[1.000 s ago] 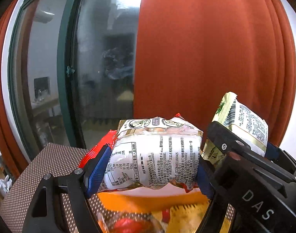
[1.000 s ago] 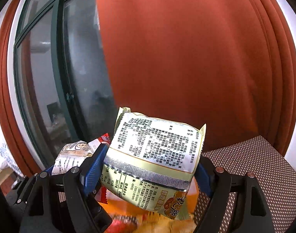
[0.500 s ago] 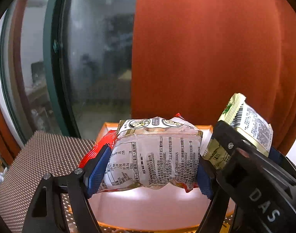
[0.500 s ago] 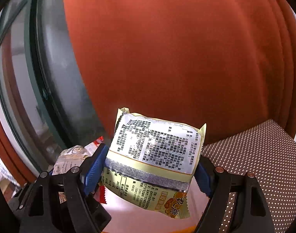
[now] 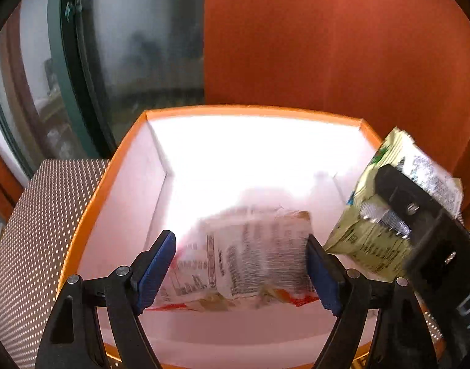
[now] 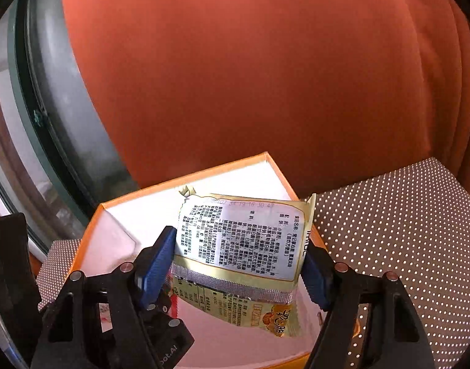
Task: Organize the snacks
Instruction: 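Open both tools to drop the packets into the orange box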
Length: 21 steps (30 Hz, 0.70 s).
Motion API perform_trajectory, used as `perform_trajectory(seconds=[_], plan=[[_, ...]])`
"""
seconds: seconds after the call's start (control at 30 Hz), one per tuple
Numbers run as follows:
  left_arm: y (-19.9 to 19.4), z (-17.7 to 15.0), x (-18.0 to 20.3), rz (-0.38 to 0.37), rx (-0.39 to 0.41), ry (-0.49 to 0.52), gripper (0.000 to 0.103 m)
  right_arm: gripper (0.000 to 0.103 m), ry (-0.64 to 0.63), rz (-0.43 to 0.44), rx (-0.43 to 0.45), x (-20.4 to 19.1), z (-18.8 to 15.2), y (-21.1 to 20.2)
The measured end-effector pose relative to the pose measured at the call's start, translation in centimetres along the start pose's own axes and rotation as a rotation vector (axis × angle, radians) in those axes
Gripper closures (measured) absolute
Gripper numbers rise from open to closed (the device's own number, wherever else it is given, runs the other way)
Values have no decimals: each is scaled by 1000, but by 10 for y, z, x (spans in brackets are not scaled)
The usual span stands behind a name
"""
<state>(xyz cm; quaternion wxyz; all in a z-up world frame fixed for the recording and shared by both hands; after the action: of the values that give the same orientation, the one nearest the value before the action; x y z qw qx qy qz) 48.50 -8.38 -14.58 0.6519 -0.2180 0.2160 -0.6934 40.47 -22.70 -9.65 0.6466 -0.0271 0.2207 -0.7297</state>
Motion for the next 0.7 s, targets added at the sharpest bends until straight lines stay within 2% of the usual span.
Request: perform_trajectory(seconds=[0.13,0.33,0.43,0.57,0.7], plan=[[12,-19,1,-65,-91,-11,18,26,13,-11,-23,-3,-6,13],[11,-18,0,-57,-76,-12,17,25,7,-48,-55,0,-15,28],[5,-19,2,-53,-71,-16,16,19,-35,-73,-70,-12,-17,35],[1,-21,-2,-27,-62,-3,16,15,-71,-36,-98,-20,-29,41],[-11,-17,-4,-4,-16,34,16,14,-92,-2,-116,-29,-36,36]])
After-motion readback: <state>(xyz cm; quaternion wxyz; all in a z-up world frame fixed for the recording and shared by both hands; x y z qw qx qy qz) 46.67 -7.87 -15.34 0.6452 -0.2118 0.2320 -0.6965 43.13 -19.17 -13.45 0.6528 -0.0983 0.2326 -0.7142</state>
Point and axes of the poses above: each gripper's, at about its wrist camera, not at the fingertips, and y roughly the way its jaws point, x to its right, z to its top, the point moved 10 cm from there along y, roughly the way its jaws point, and after that the axes turned 14 degrees about x, right-handed, at the moved point
